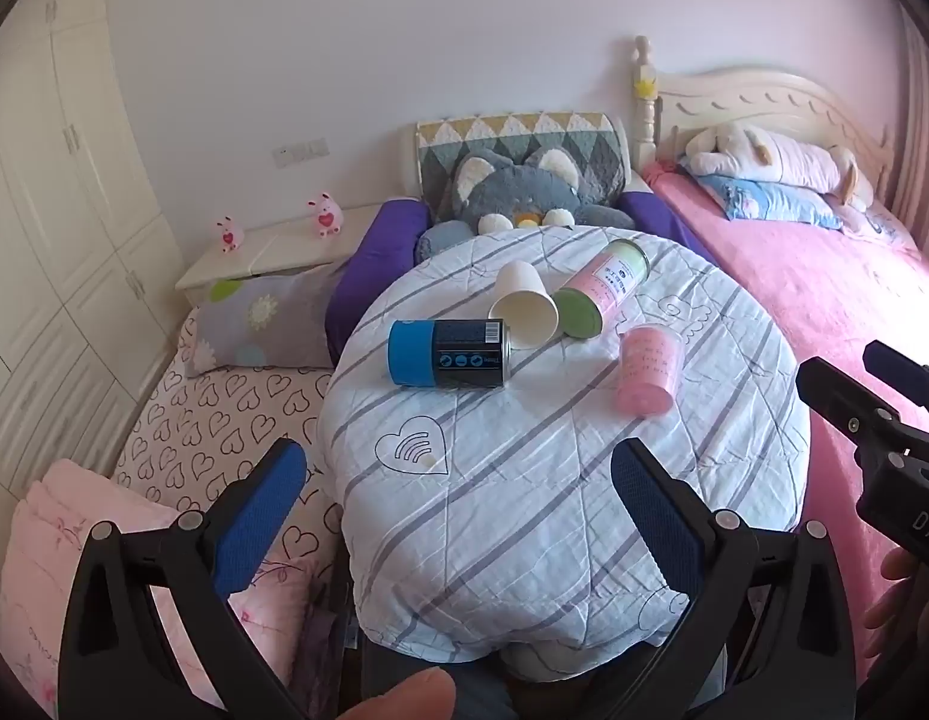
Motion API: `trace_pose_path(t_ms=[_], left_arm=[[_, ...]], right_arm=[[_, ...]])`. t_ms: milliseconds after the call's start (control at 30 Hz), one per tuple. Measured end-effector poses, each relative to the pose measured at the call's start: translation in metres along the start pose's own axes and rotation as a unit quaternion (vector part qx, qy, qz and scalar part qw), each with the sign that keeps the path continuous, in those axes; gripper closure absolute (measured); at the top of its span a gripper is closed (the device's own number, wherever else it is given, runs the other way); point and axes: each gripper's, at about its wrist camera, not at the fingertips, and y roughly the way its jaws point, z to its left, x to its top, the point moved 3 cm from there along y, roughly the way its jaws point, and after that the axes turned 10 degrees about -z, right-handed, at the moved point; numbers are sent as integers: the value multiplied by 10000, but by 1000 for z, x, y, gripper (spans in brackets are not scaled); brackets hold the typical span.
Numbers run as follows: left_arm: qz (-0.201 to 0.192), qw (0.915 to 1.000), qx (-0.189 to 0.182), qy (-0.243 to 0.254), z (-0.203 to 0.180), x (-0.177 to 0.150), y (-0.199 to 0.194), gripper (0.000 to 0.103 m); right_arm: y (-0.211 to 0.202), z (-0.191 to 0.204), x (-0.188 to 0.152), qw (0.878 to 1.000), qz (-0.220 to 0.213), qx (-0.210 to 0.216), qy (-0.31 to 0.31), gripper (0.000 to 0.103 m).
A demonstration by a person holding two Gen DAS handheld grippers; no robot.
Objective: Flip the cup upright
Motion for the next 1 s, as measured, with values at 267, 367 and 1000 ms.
trace_pose_path(t_ms=[267,367,1000], left_arm=[[35,10000,-4,-24,8,-4,6,0],[45,10000,16,-36,13,-6,9,0],[198,9996,100,-159,14,-9,17,0]], right_arm=[[3,2,-2,10000,59,42,-4,17],[8,7,-9,9999,89,65,-14,17],[19,7,-8,9996,275,72,-33,17]])
